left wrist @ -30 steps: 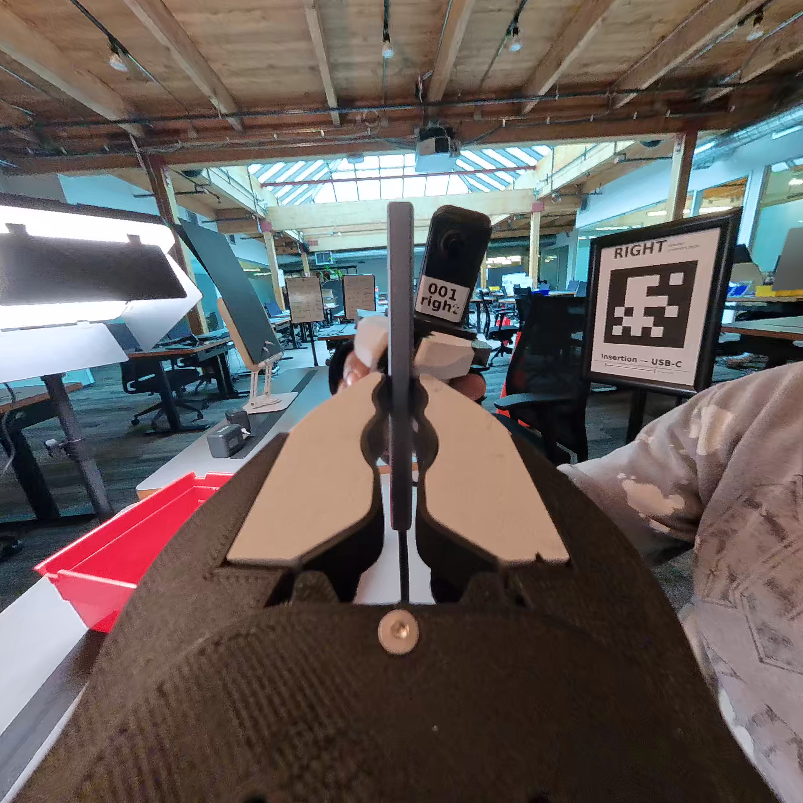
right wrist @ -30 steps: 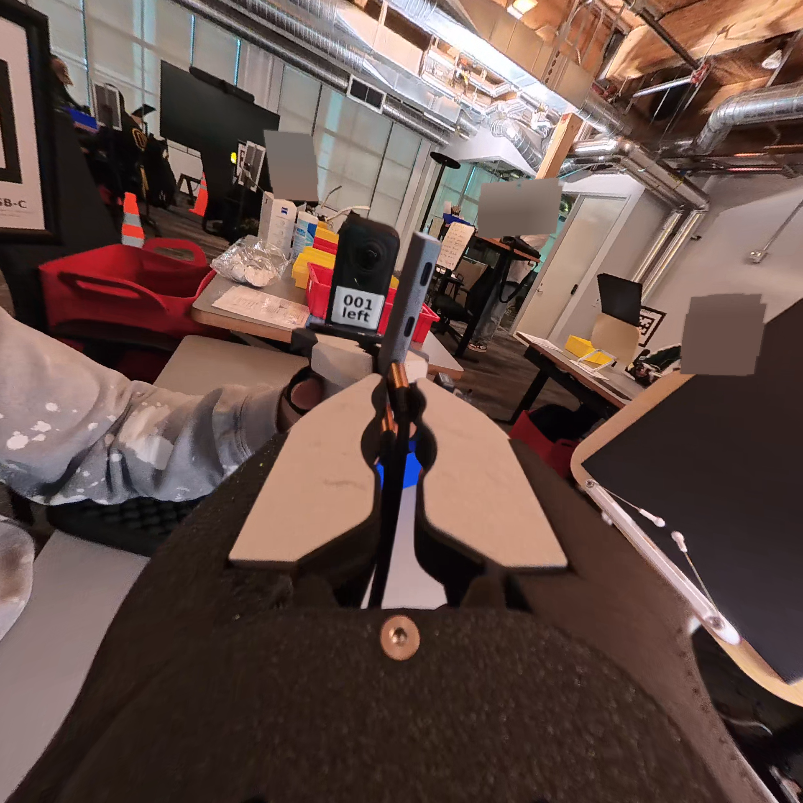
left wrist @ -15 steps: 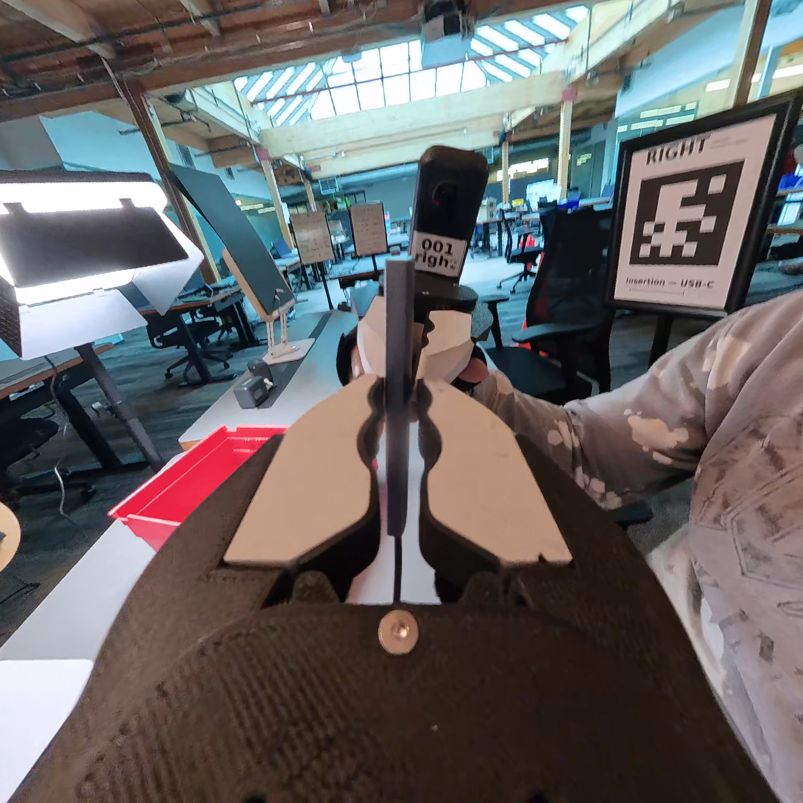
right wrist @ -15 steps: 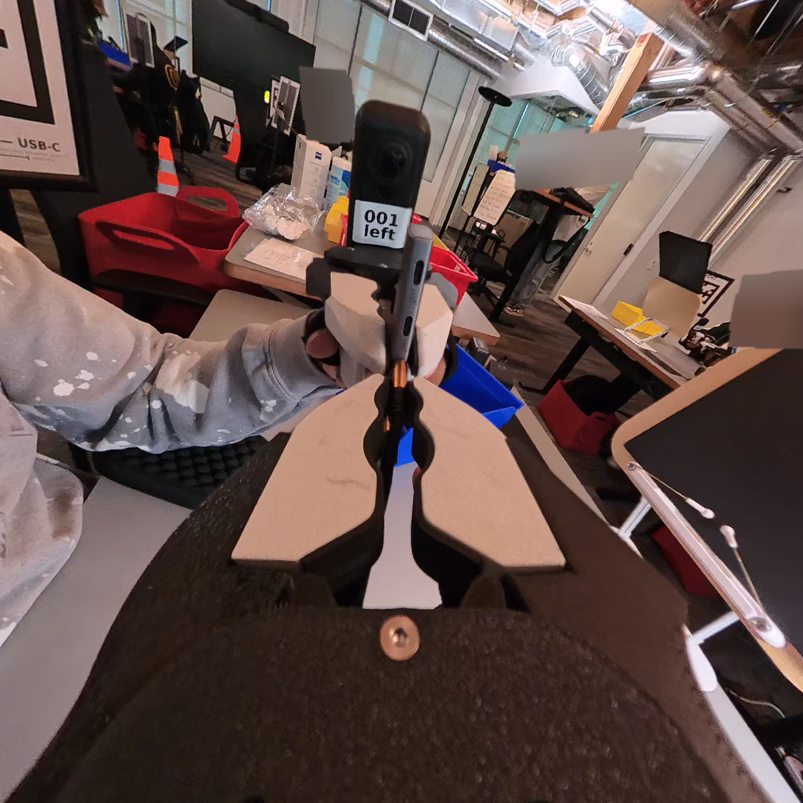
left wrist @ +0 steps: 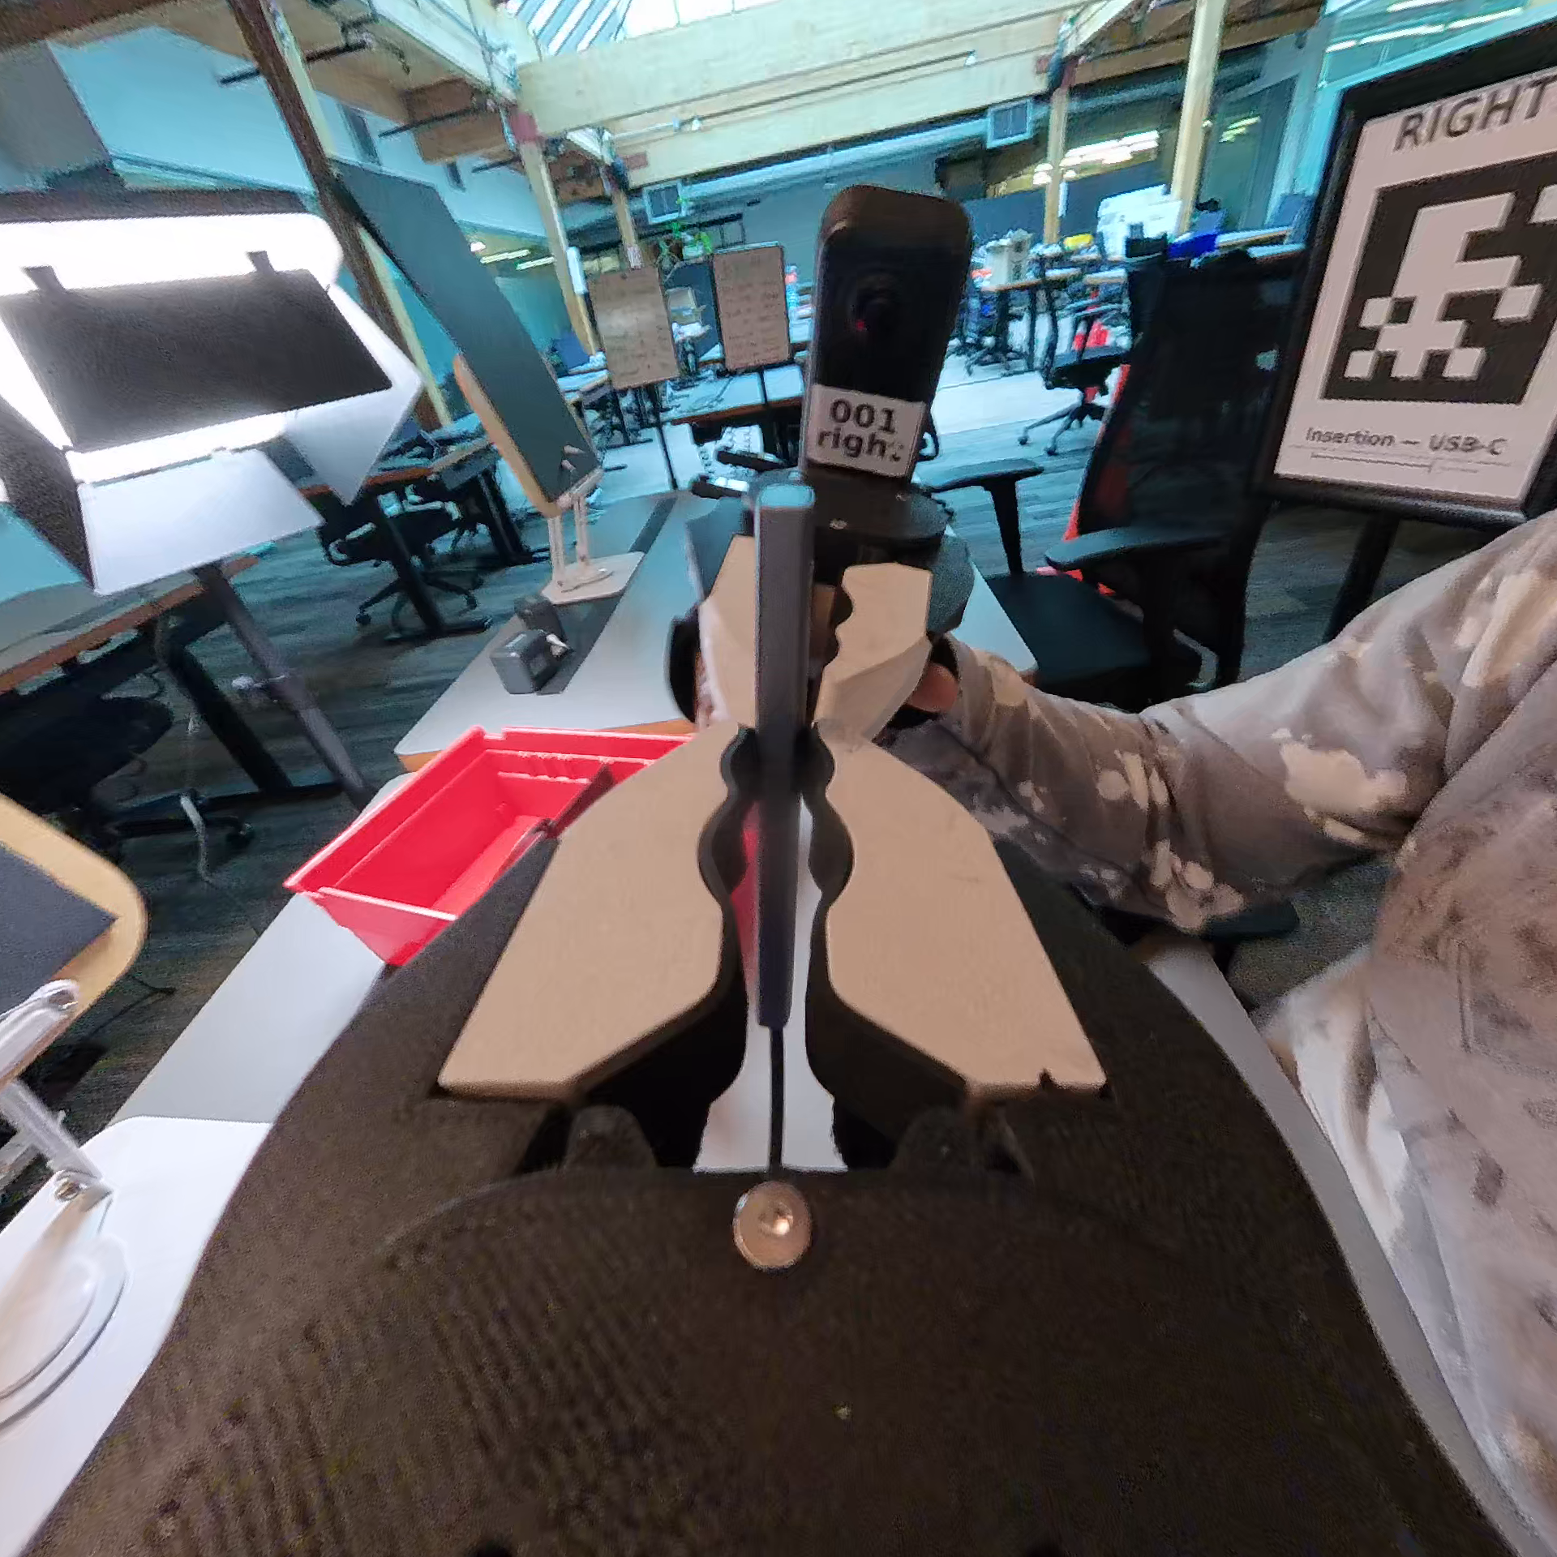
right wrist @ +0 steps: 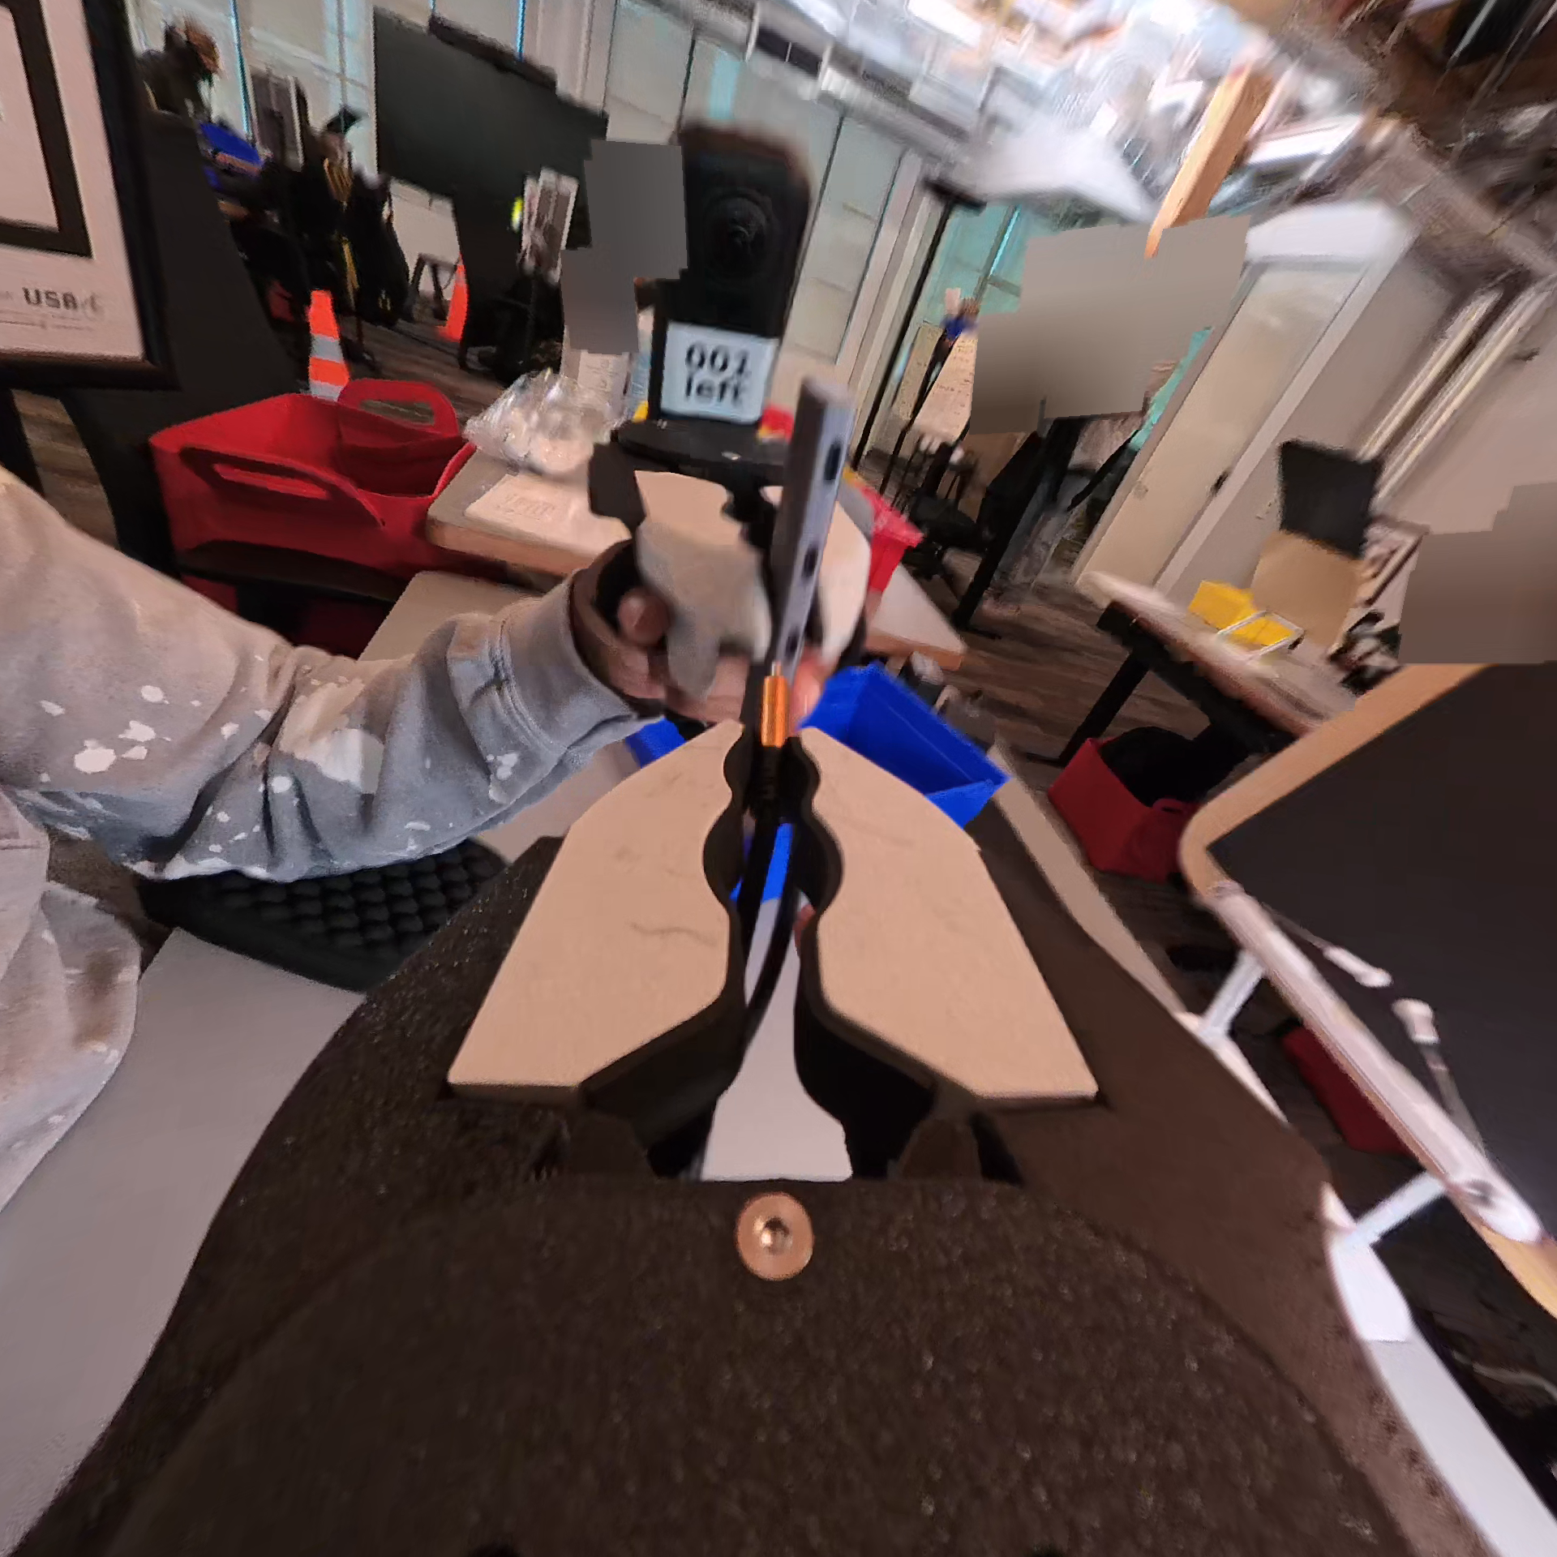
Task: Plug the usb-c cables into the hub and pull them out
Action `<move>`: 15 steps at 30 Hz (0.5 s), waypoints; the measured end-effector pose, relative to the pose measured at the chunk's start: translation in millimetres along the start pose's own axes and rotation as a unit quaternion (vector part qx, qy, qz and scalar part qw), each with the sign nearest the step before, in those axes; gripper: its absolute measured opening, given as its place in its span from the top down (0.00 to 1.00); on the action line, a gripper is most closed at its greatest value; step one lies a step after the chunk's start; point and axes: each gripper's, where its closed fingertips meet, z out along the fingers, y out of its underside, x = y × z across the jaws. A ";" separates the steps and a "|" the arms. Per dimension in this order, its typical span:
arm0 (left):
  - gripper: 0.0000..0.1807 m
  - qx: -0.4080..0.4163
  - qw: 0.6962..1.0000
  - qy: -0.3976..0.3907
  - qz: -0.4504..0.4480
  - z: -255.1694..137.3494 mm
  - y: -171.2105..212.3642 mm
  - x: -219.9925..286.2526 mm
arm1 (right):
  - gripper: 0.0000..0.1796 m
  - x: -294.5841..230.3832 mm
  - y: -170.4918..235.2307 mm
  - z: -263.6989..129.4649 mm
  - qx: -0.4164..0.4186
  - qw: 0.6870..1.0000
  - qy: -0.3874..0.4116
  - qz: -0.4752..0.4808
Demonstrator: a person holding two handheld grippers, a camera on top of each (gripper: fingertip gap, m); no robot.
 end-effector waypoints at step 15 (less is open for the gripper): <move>0.94 0.050 0.988 -0.144 -0.028 -98.7 -16.0 -59.3 | 0.96 123.8 10.5 -109.6 0.025 0.966 0.256 0.012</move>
